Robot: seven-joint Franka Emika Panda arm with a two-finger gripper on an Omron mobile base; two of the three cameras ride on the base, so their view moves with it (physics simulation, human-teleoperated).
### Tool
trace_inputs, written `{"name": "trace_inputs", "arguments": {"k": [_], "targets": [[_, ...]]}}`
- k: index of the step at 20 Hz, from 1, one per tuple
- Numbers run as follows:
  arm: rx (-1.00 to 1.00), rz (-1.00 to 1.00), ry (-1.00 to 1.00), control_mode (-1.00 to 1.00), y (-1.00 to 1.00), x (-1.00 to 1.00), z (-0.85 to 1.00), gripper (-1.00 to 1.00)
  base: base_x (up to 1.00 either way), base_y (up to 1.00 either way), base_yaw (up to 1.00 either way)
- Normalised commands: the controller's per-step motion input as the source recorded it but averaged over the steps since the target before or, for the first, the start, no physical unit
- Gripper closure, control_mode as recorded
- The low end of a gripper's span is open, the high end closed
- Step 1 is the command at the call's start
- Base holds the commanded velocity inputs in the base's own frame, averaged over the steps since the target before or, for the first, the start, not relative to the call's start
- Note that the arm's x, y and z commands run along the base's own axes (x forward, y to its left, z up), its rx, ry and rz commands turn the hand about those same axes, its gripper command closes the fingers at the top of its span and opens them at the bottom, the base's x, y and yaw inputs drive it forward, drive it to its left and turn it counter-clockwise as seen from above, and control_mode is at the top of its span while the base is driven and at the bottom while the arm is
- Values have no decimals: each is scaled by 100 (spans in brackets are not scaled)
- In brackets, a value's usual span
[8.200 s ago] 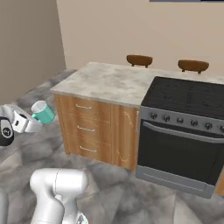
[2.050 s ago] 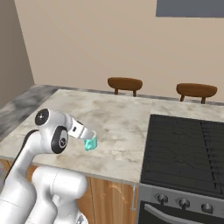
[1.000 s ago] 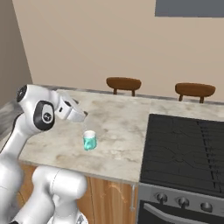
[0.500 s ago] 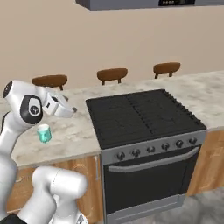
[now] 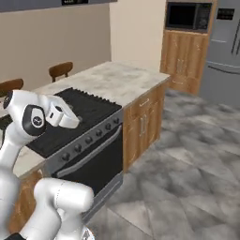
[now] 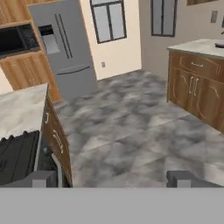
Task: Clear the mugs and bowl far away from the sink.
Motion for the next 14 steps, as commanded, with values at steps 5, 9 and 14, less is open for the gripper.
{"name": "trace_inputs", "arguments": {"k": [5, 9, 14], "targets": [[0, 0, 0, 100, 0, 0, 0, -100, -14, 1, -100], [0, 0, 0, 100, 0, 0, 0, -100, -3, 0, -100], [0, 0, 0, 100, 0, 0, 0, -100, 0, 4, -100]]}}
